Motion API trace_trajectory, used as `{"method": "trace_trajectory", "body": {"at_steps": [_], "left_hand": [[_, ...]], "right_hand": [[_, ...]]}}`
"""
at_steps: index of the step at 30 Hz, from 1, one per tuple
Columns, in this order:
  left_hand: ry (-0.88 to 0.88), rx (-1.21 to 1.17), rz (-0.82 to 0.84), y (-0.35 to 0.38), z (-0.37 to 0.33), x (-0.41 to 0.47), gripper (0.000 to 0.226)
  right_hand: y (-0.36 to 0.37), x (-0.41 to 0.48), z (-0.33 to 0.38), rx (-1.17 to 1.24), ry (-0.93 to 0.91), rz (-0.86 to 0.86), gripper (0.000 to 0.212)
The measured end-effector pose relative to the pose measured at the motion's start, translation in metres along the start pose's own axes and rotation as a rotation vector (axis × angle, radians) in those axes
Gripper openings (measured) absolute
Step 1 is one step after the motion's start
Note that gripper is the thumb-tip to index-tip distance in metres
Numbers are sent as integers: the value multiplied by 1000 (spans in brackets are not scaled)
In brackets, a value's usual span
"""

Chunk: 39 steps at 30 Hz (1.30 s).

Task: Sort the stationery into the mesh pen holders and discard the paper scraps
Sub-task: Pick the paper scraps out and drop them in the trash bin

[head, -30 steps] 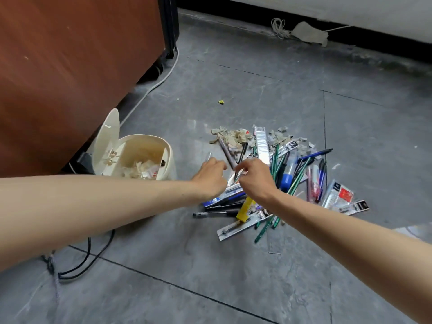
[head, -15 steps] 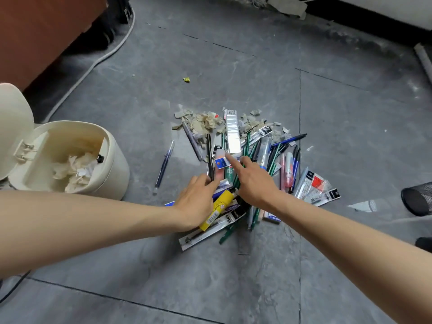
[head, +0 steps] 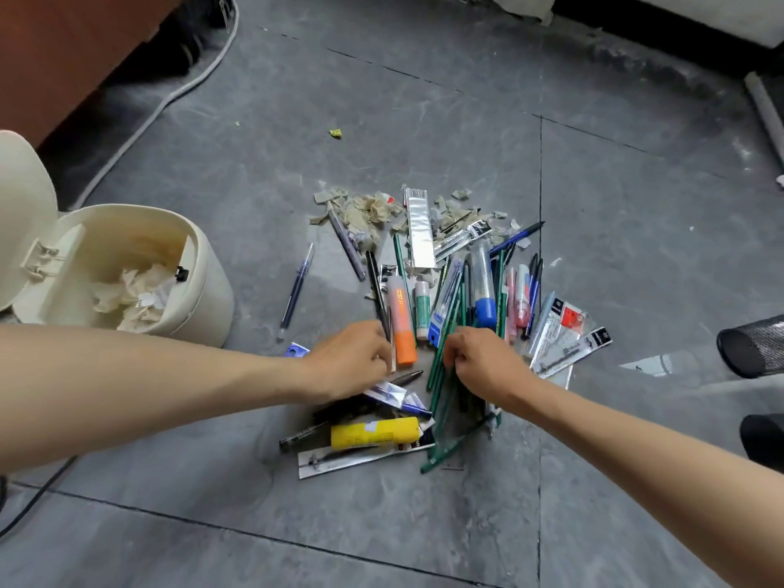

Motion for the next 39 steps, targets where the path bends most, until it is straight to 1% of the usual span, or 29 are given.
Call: {"method": "trace_trajectory", "body": {"at_steps": [3, 4, 6, 7, 8, 10, 11, 13, 15, 16, 18, 20, 22, 23, 24, 26, 29, 30, 33, 35, 36, 37, 39], "left_hand": [[-56, 93, -143, -21, 4, 9, 31], [-37, 166, -160, -25, 1, 10, 36], [27, 392, -120, -27, -2, 12, 49], [88, 510, -110, -28, -4, 13, 49], [183, 604, -128, -29, -10, 13, 45], [409, 767, -190, -28, -24, 9, 37], [504, 805, -212, -26, -29, 5, 42], [595, 813, -212, -24, -35, 1, 51], [646, 844, -177, -19, -39, 0, 42], [676, 866, -147, -16, -39, -2, 36], [720, 890, -117, -11, -35, -3, 31], [745, 884, -139, -11, -29, -5, 29], [797, 895, -166, -10, -22, -11, 17], [848, 928, -177, -8, -20, -15, 10], [904, 971, -175, -5, -18, -19, 7], [986, 1015, -174, -2, -14, -22, 5], [1014, 996, -234, -8, -12, -20, 9], [1040, 995, -246, -9, -14, -22, 9], [1120, 966, -229, -4, -22, -32, 3], [1108, 915, -258, -1, -29, -38, 10], [1076, 892, -267, 2, -31, -38, 6], [1046, 861, -270, 5, -32, -37, 3], [984, 805, -239, 12, -31, -34, 9]], "right_hand": [[-3, -6, -10, 55, 68, 6, 23], [-7, -7, -10, 58, 69, -20, 22], [-17, -6, -7, 35, 63, -93, 22], [-22, -5, -3, 20, 55, -121, 24], [-26, -3, 3, 2, 41, -141, 28], [-29, 4, 16, -14, -7, -151, 41], [-29, 9, 23, -8, -33, -143, 49], [-24, 18, 37, -37, -81, -84, 65], [-10, 24, 47, -165, -119, 46, 77], [-3, 26, 50, -239, -136, 102, 77], [4, 28, 52, -318, -148, 143, 66], [1, 30, 52, -298, -144, 74, 49], [-8, 30, 51, -259, -137, -47, 35], [-12, 30, 48, -227, -121, -95, 31], [-14, 30, 44, -188, -92, -133, 30], [-17, 29, 33, -134, -5, -192, 32], [-20, 29, 23, -130, 127, -251, 33], [-20, 29, 24, -122, 155, -263, 36], [-16, 29, 32, -131, 215, -292, 60], [-10, 29, 35, -85, 246, -295, 70], [-8, 29, 33, -49, 270, -285, 71], [-6, 30, 30, -22, 289, -270, 69], [-6, 32, 25, 11, 297, -240, 63]]}}
Point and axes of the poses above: each hand's wrist, its own x-axis towards the middle knuckle, its own y-axis out of the palm, z = x × y, the point moved 9 cm from there along x, towards the middle knuckle, and after that the axes turned 2 degrees about -y, right-handed, at the moved point
